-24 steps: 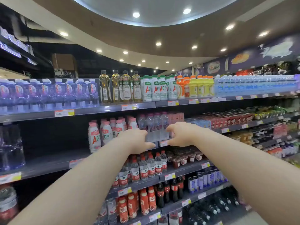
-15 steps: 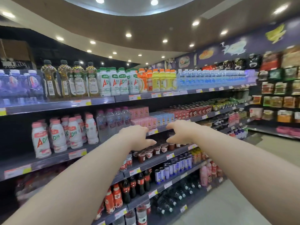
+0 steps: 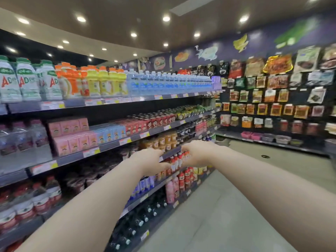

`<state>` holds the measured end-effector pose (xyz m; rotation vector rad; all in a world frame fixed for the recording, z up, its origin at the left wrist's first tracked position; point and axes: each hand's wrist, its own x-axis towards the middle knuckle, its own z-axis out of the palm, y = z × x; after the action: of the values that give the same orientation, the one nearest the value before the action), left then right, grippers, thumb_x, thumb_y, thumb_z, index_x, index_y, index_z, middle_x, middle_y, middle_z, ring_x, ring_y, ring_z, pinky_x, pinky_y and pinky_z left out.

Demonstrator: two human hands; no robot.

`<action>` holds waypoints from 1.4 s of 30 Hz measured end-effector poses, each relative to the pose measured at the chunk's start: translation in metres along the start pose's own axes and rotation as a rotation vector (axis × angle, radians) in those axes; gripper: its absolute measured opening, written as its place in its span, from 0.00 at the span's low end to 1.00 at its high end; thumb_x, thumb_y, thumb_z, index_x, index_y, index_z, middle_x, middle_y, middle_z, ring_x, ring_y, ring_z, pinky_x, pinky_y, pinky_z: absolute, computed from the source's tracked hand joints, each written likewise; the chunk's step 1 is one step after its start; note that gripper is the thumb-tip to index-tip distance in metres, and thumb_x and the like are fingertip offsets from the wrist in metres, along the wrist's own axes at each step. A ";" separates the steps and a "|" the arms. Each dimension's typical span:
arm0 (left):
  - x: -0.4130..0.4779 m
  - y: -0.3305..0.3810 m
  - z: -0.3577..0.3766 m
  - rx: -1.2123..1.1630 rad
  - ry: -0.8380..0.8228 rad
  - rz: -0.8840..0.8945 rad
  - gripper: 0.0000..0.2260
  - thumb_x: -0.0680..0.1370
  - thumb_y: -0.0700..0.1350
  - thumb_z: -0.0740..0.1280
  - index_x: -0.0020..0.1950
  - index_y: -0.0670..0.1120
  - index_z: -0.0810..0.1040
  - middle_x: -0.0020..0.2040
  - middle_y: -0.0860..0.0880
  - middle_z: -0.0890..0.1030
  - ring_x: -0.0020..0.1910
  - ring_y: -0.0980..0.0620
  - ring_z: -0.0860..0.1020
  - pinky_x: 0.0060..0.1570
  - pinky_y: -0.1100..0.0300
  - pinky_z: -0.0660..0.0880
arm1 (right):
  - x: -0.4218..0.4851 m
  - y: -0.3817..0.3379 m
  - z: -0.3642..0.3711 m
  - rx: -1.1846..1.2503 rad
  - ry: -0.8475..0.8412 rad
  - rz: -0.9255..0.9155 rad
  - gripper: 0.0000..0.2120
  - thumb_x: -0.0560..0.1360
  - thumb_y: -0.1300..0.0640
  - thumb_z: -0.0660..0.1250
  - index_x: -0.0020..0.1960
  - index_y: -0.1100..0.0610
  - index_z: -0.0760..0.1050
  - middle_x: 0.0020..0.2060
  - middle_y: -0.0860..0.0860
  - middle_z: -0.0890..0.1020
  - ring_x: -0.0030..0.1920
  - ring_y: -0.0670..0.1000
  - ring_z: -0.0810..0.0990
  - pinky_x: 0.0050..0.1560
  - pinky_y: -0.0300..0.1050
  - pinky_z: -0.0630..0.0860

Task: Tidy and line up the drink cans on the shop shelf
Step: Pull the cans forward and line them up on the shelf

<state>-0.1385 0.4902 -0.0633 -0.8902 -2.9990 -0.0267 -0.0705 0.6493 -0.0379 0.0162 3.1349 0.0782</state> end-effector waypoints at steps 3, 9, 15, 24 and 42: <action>0.044 0.022 0.009 0.017 0.000 0.031 0.31 0.76 0.64 0.56 0.73 0.49 0.59 0.72 0.48 0.66 0.68 0.47 0.68 0.62 0.50 0.70 | 0.020 0.039 0.010 0.002 -0.013 0.040 0.28 0.75 0.44 0.61 0.72 0.49 0.61 0.67 0.50 0.72 0.62 0.54 0.74 0.59 0.54 0.75; 0.149 0.048 0.029 0.016 0.014 0.108 0.32 0.74 0.65 0.56 0.73 0.50 0.60 0.71 0.48 0.68 0.67 0.47 0.69 0.60 0.50 0.72 | 0.083 0.112 0.037 -0.013 -0.018 0.114 0.27 0.75 0.44 0.60 0.72 0.49 0.61 0.67 0.50 0.71 0.64 0.54 0.72 0.59 0.53 0.74; 0.269 0.054 0.029 0.017 0.027 0.164 0.31 0.75 0.64 0.57 0.73 0.49 0.60 0.70 0.48 0.69 0.66 0.46 0.70 0.58 0.52 0.73 | 0.174 0.179 0.040 0.010 -0.015 0.164 0.29 0.74 0.44 0.62 0.73 0.50 0.60 0.70 0.50 0.68 0.68 0.53 0.69 0.64 0.51 0.71; 0.445 0.084 0.046 0.054 -0.027 0.216 0.31 0.75 0.64 0.57 0.72 0.49 0.62 0.67 0.46 0.71 0.62 0.46 0.73 0.56 0.49 0.75 | 0.297 0.290 0.061 0.093 -0.001 0.241 0.29 0.74 0.44 0.63 0.72 0.48 0.61 0.69 0.49 0.70 0.67 0.53 0.70 0.63 0.52 0.72; 0.743 0.189 0.079 0.001 0.034 -0.004 0.28 0.75 0.64 0.57 0.69 0.49 0.66 0.62 0.47 0.74 0.58 0.46 0.75 0.51 0.50 0.77 | 0.527 0.562 0.077 -0.014 -0.025 0.001 0.27 0.74 0.45 0.62 0.71 0.49 0.63 0.68 0.51 0.71 0.66 0.55 0.71 0.61 0.52 0.73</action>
<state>-0.6585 1.0549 -0.1272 -0.8751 -2.9686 -0.0403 -0.5914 1.2198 -0.0896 0.0182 3.1093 0.0992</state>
